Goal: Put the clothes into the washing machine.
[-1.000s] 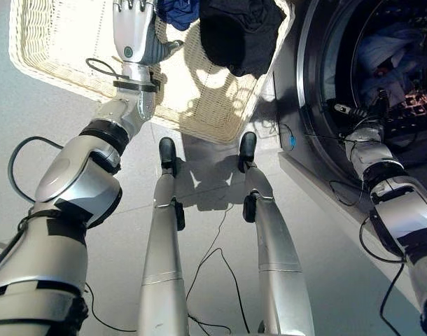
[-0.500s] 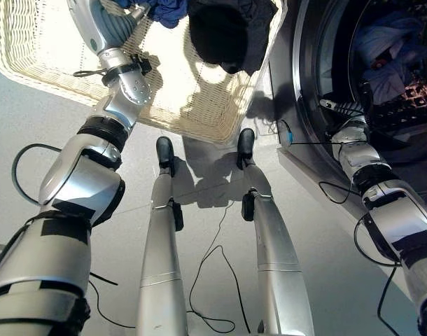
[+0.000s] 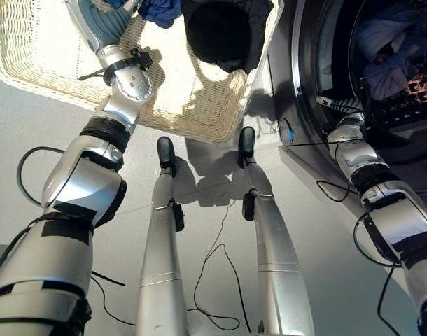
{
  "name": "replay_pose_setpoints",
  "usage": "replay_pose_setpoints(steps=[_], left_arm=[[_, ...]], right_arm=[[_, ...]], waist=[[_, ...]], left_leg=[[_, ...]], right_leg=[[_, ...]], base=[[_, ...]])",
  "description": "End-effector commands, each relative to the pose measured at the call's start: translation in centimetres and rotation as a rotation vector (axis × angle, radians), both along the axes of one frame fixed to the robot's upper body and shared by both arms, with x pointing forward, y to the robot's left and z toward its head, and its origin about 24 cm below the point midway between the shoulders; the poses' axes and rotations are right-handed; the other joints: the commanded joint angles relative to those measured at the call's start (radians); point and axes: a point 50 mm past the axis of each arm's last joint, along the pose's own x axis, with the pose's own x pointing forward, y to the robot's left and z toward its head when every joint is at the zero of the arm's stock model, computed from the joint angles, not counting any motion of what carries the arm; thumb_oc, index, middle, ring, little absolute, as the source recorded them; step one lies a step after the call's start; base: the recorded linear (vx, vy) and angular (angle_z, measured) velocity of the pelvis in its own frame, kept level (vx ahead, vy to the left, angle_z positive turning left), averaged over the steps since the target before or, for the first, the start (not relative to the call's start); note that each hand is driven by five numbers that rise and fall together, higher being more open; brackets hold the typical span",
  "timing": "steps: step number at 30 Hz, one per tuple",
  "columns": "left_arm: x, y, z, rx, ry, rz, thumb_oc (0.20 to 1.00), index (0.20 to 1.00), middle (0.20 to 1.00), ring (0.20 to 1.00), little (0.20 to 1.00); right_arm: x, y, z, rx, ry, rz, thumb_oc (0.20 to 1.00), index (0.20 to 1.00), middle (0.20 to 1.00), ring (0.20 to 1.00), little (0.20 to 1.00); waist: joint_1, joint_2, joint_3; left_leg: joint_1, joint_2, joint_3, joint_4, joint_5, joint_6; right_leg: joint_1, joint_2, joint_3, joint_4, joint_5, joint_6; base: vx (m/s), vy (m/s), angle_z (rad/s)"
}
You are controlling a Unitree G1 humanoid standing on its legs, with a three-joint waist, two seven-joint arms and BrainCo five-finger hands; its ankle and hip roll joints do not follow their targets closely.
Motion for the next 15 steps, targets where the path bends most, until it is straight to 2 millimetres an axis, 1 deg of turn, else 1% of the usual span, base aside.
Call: replay_pose_setpoints(steps=[1,2,5,6,9,15], left_arm=[[0.1,-0.4,1.0,0.056,0.048,-0.046,0.304,0.304,0.304,0.304,0.304],[0.3,-0.6,1.0,0.069,0.071,-0.058,0.2,0.2,0.2,0.2,0.2],[0.4,-0.7,0.9,0.079,0.08,-0.062,0.2,0.2,0.2,0.2,0.2],[0.6,-1.0,0.7,0.123,0.124,-0.073,0.2,0.2,0.2,0.2,0.2],[1.4,-1.3,-0.1,0.172,0.247,-0.134,0.2,0.2,0.2,0.2,0.2],[2.2,-1.8,-1.2,0.248,0.37,-0.155,0.2,0.2,0.2,0.2,0.2]], right_arm=[[-0.6,-1.1,-0.7,-0.064,0.015,-0.039,1.0,1.0,1.0,1.0,1.0],[-0.6,-1.1,-0.6,-0.064,0.014,-0.038,1.0,1.0,1.0,1.0,1.0],[-0.6,-1.1,-0.5,-0.064,0.014,-0.037,1.0,1.0,1.0,1.0,1.0],[-0.6,-1.0,-0.4,-0.071,0.014,-0.036,1.0,1.0,1.0,1.0,1.0],[-0.6,-1.0,-0.3,-0.078,0.012,-0.031,1.0,1.0,1.0,1.0,1.0],[-0.5,-0.8,-0.3,-0.086,0.009,-0.026,1.0,1.0,1.0,1.0,1.0]], waist=[[-0.025,0.044,-0.022],[-0.026,0.044,-0.022],[-0.027,0.044,-0.022],[-0.028,0.046,-0.022],[-0.032,0.048,-0.022],[-0.038,0.048,-0.022]], left_leg=[[-0.004,-0.04,-0.022,0.028,-0.03,0.017],[-0.002,-0.039,-0.02,0.026,-0.03,0.017],[-0.001,-0.039,-0.018,0.025,-0.029,0.017],[0.0,-0.038,-0.015,0.027,-0.028,0.017],[0.005,-0.034,-0.006,0.026,-0.026,0.018],[0.004,-0.031,0.004,0.025,-0.021,0.019]], right_leg=[[0.033,0.077,-0.045,0.023,-0.013,0.054],[0.035,0.077,-0.046,0.02,-0.012,0.054],[0.036,0.077,-0.045,0.019,-0.012,0.054],[0.035,0.076,-0.044,0.02,-0.01,0.055],[0.038,0.074,-0.042,0.018,-0.009,0.056],[0.037,0.071,-0.041,0.012,-0.003,0.059]], base=[[0.0,0.0,0.0],[0.0,0.0,0.0],[0.0,0.0,0.0],[0.0,0.0,0.0],[-0.01,0.024,-0.01],[0.0,0.0,0.0]])
